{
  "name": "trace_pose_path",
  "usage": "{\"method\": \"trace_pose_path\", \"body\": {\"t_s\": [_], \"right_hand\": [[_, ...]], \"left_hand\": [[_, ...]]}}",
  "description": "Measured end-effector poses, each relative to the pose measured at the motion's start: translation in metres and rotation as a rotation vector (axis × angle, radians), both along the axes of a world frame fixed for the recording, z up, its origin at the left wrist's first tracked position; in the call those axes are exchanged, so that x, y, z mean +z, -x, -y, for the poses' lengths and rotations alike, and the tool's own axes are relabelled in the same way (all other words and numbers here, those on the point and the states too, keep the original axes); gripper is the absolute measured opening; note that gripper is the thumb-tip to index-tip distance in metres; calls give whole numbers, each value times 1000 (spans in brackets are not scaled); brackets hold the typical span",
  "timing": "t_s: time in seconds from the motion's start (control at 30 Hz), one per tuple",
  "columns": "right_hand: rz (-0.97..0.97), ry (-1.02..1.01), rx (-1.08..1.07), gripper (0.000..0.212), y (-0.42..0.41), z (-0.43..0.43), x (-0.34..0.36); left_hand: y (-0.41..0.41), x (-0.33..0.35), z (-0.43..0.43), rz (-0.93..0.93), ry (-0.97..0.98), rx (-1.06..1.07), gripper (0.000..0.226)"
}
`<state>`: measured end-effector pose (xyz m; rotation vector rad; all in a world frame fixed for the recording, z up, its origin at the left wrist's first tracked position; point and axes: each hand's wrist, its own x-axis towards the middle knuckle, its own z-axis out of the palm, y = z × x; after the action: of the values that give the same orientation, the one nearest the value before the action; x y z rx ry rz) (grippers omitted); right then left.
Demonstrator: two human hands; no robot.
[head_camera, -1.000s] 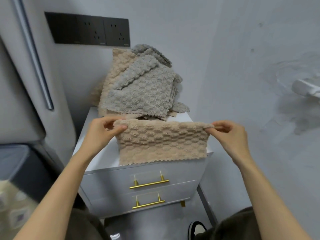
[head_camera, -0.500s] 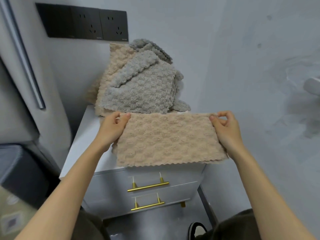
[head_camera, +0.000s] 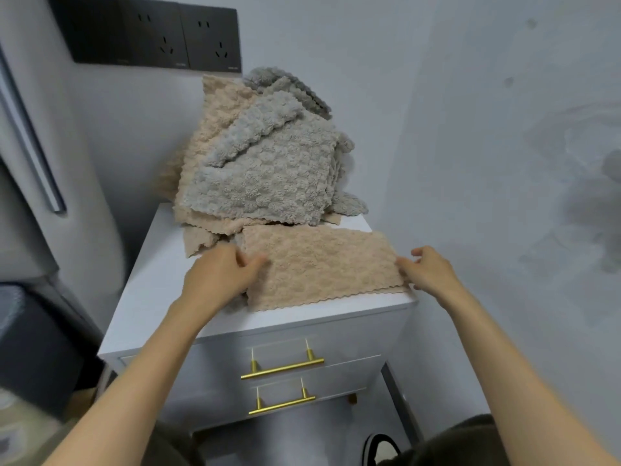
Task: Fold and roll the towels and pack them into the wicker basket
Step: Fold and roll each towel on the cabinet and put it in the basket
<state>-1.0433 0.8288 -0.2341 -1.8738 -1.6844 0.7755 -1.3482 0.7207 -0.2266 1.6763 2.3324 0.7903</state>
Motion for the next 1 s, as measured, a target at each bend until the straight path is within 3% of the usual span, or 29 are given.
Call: {"method": "trace_pose_path", "body": {"t_s": [0.13,0.3,0.47,0.63,0.73,1.0], "right_hand": [[27,45,15,36,-2,8,1],[-140,-3,-15,15,1,13,6],[-425,21,-5,13,3,22,18],[-532,-1,-14,12,0,25,22],[-517,41,17,9,0,27,20],[-74,-69,44,9,-3,32,3]], "left_hand": [[-10,-1,19,-195,216,-4,58],[-10,-3,21,-203,224,30,47],[0,0,18,59,143,6,31],[7,18,16,549,-120,-80,25],[11,17,11,624,-190,-81,24],[16,-3,5,320,-125,-83,24]]}}
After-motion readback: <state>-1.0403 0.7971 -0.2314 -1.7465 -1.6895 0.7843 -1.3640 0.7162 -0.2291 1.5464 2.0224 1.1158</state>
